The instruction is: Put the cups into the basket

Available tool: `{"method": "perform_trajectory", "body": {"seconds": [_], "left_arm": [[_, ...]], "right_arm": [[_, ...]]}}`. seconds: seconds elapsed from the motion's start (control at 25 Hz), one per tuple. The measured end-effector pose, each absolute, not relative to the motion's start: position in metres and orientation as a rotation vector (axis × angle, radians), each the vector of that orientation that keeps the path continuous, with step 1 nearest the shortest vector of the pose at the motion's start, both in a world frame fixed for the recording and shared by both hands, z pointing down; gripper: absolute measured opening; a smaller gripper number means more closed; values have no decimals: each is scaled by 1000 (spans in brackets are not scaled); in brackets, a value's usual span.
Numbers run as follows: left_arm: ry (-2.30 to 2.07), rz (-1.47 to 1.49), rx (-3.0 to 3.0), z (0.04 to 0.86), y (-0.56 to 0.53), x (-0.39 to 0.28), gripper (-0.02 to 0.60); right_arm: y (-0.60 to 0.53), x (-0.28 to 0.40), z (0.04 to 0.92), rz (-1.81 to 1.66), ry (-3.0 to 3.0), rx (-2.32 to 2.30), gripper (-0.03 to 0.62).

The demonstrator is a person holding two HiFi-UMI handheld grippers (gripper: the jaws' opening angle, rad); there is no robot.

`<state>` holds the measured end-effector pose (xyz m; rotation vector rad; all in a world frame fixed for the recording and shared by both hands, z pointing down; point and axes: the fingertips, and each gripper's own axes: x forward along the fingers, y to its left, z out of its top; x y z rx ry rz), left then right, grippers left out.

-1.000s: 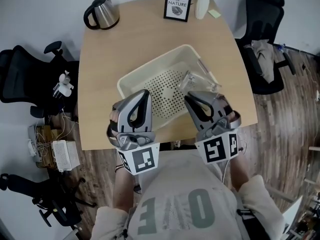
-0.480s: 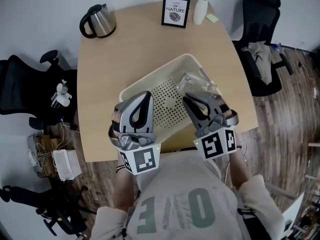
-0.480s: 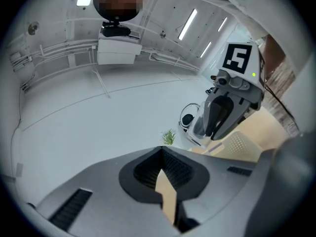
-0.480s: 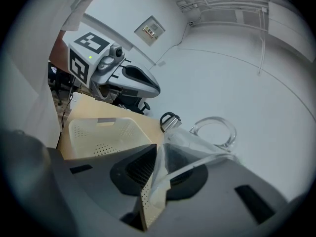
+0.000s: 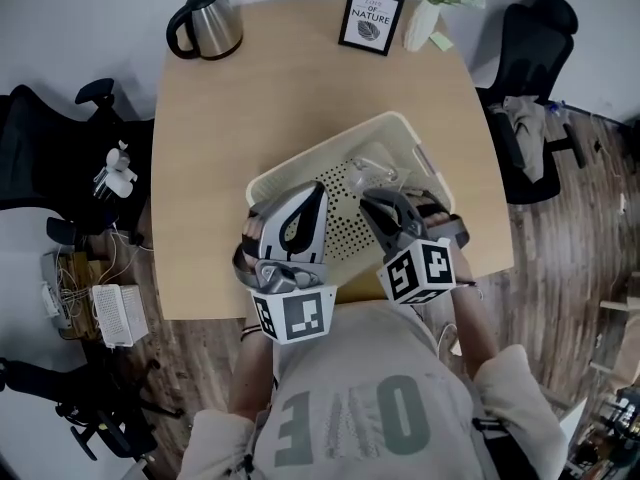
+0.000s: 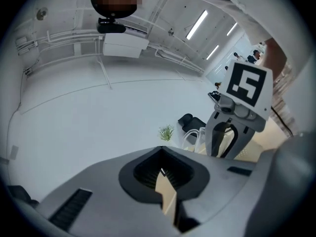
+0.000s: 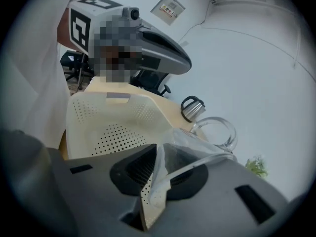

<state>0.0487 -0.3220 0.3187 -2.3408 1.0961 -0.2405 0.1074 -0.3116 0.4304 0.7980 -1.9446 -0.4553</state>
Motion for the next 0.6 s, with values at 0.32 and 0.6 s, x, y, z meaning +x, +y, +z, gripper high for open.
{"method": "perform_trajectory", "body": {"seconds": [0.32,0.6], "left_arm": [[1190,-228,-2378,332,-339,30,6],[1237,-214,-2398,339,-344,22,6]], "right_arm": [[-315,95,484,-392,-1851,527,43],[-310,90,527,-329,-1726,261,44]]}}
